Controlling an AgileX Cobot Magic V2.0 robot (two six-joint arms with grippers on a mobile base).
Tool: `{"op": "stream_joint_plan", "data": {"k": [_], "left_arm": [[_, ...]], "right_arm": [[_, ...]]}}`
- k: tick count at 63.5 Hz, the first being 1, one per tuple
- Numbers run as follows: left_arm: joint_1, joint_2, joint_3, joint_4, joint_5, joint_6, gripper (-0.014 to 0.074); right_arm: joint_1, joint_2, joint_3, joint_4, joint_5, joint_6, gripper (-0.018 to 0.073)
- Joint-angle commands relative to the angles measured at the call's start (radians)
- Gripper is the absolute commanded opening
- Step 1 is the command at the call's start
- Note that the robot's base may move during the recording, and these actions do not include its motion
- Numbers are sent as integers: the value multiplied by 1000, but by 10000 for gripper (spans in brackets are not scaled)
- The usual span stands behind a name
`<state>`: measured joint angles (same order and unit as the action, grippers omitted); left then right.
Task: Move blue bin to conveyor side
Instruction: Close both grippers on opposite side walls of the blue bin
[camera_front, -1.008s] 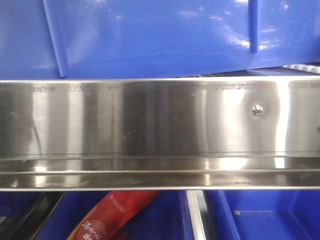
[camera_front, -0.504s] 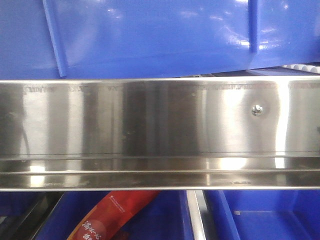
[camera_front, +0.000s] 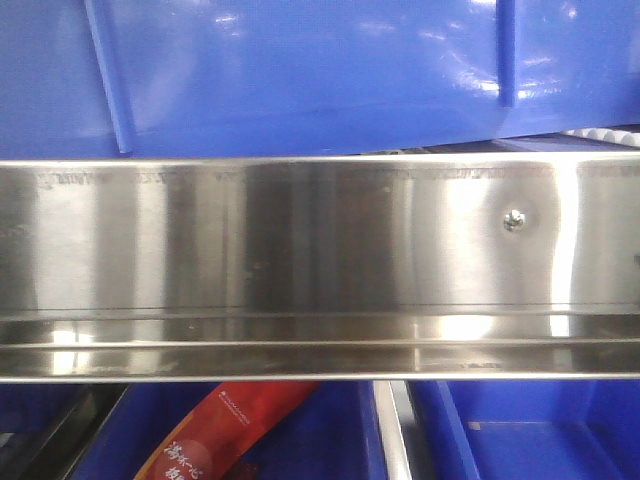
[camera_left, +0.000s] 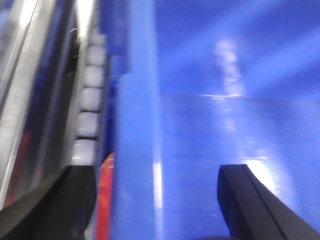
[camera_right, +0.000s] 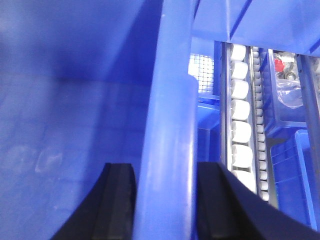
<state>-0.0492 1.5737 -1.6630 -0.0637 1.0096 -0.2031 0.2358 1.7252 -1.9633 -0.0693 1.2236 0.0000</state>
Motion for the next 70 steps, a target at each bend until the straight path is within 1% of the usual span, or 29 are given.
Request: {"op": "stream_joint_plan", "data": {"k": [1,7,19,24,30,38,47,52,58,70], "left_arm": [[-34,-4,-9,54,-1,-18,410],[-51,-4,-9,120,10,-44,410],[-53,-4,-9,137,37,-46,410],[-46,-4,-9,143,39,-69,410],[-32,-4,-9,135,41,-90,407],[-26,-2,-9,95,43,-90,391],[-26,14,-2,92,50,-90,389],[-26,24,-2,75,60,-82,389],[-28,36,-2,35,60,-52,389],[-28,38,-2,35,54,-37,389]], "right_arm": [[-2,-3,-1,-26,-2,0,-72],[-2,-3,-1,-26,-2,0,-72],[-2,-3,-1,-26,-2,0,-72],[-2,-3,1,-26,-2,0,-72],[-2,-3,1,-26,-2,0,-72],[-2,-3,1,-26,-2,0,-72],[-2,-1,1,-26,-2,0,-72],[-2,-1,1,-26,-2,0,-72],[-2,-1,1,-26,-2,0,-72],[-2,-1,1,-26,-2,0,-72]]}}
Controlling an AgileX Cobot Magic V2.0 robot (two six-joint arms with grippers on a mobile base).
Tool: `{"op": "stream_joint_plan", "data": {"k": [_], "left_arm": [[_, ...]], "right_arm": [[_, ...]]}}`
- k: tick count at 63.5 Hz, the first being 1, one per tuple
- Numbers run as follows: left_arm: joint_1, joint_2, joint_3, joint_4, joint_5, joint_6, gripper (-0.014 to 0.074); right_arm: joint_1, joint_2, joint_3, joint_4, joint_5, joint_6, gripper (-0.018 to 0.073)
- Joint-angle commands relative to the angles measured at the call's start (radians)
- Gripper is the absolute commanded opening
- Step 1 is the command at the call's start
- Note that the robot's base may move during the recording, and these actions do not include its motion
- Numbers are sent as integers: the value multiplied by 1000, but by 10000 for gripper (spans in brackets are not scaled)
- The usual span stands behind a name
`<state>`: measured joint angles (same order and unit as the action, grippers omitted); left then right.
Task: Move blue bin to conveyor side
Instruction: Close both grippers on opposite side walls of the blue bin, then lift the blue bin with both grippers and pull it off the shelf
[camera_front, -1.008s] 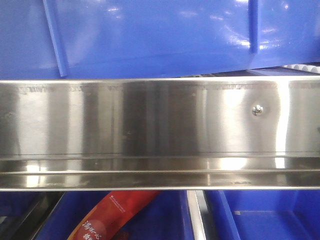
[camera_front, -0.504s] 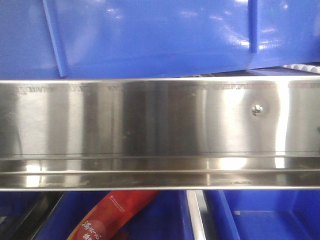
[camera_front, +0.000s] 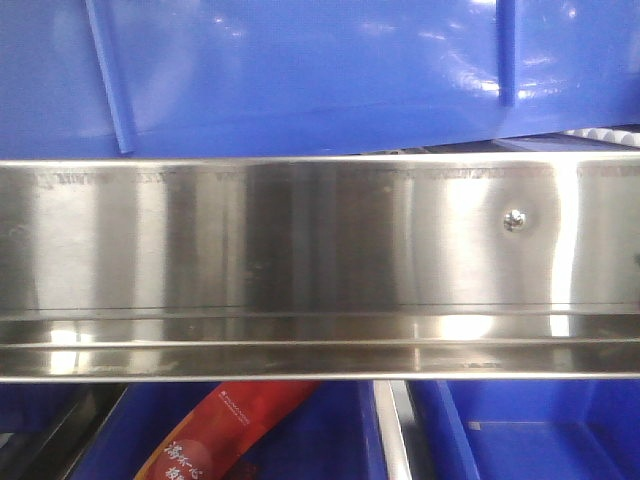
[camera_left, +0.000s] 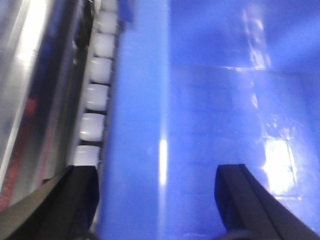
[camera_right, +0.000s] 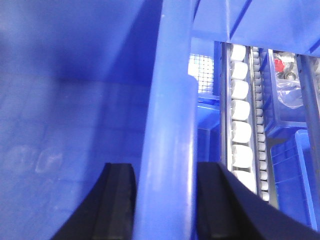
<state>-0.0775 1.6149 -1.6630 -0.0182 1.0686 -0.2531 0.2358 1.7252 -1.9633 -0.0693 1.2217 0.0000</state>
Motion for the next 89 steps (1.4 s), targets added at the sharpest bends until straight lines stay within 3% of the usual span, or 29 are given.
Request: {"op": "stream_joint_plan", "data": {"k": [1,35,41,55,89], "left_arm": [[0,-3,-2,-9,-4,13,389],[0,-3,-2,7,9,15,358],[0,-3,-2,7,9,15,269],[0,-3,-2,7,9,15,-39],[0,-3,-2,5,20,15,-17]], "right_arm": [[-2,-1,1,-26,-1,0,-72],[-2,3,1,-26,-1,0,-72],[-2,12,1,-26,-1,0,-72],[-2,25,1,-24,-1,0,-72],[-2,25,1,-24,-1,0,-81]]}}
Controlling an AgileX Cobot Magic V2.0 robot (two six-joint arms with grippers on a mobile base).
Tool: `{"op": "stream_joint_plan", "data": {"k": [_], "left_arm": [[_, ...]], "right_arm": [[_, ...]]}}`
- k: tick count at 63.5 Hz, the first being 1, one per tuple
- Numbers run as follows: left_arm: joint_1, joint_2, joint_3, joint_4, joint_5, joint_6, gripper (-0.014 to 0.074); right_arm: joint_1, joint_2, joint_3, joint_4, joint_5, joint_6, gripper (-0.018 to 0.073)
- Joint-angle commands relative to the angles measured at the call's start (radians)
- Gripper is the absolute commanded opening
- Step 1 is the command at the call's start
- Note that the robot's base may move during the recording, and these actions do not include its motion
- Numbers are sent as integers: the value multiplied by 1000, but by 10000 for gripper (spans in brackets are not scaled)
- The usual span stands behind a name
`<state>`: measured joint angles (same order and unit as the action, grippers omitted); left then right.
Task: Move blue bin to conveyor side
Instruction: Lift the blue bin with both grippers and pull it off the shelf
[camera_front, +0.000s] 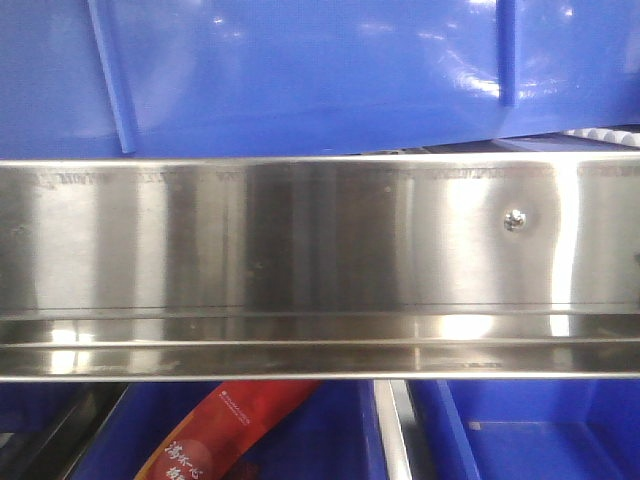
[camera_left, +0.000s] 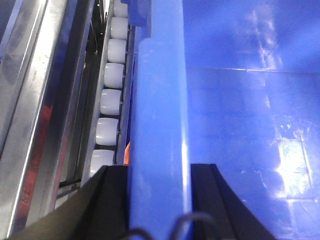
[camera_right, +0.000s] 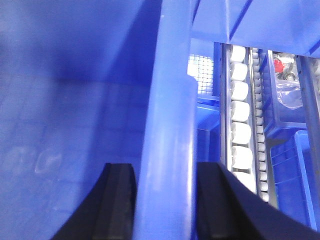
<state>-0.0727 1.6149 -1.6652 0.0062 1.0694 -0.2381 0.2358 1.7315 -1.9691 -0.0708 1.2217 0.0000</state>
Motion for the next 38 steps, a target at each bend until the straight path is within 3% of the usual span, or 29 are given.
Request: {"op": "stream_joint_plan", "data": {"k": [1,38], "left_arm": [[-4,-3,0,-19,21,0,-17],[-34,-15,-236,10,108,0,-17]], "right_arm": [[-2,18,6,-23,-1,0,-81],[-2,-127,5,-21,-1,60,-81]]}}
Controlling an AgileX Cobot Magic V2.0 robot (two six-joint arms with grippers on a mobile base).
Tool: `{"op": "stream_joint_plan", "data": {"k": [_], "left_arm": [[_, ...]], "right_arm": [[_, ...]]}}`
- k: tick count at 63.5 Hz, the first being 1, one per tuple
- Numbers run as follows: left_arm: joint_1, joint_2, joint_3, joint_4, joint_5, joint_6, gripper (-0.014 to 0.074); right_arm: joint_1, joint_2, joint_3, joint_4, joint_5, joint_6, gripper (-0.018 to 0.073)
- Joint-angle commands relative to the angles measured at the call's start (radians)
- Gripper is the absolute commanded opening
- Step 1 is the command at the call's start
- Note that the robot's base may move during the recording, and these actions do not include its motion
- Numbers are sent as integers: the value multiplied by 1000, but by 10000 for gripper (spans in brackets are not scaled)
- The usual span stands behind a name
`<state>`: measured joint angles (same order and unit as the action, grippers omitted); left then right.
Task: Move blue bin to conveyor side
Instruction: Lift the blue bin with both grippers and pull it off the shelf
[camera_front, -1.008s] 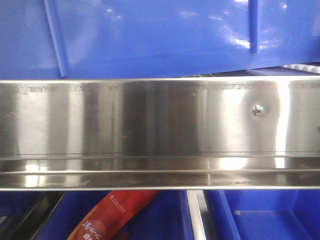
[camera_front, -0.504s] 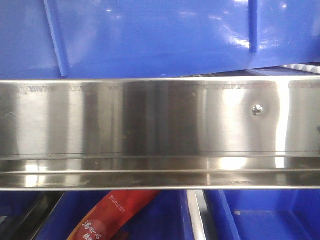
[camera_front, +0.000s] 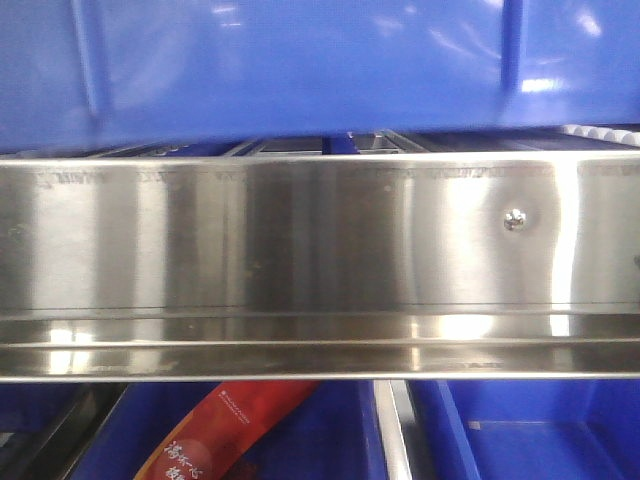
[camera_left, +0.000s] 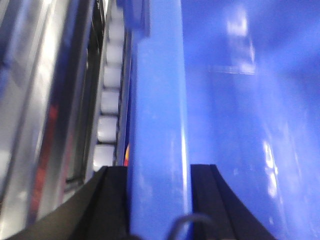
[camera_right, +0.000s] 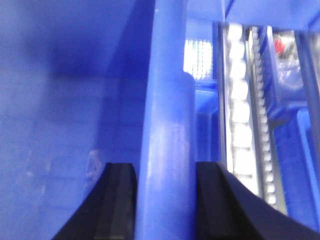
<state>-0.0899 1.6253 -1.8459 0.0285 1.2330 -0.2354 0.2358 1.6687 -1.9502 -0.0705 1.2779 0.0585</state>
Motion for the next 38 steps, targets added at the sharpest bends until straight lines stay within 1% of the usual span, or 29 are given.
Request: {"op": "stream_joint_plan", "data": {"k": [1,15,38], "left_arm": [[-19,-27,-65,-12,-53,-3,-17],[-45,-69,-113,-7,-31,-3,-17],[-56,-179,-98,15,-12,-3,-17]], "right_arm": [[-2,-69,-14,-21,-57,5,-81],[-2,-144,-14,-19,-57,30,-81],[-2,-267,4,-3,-57,57,-81]]}}
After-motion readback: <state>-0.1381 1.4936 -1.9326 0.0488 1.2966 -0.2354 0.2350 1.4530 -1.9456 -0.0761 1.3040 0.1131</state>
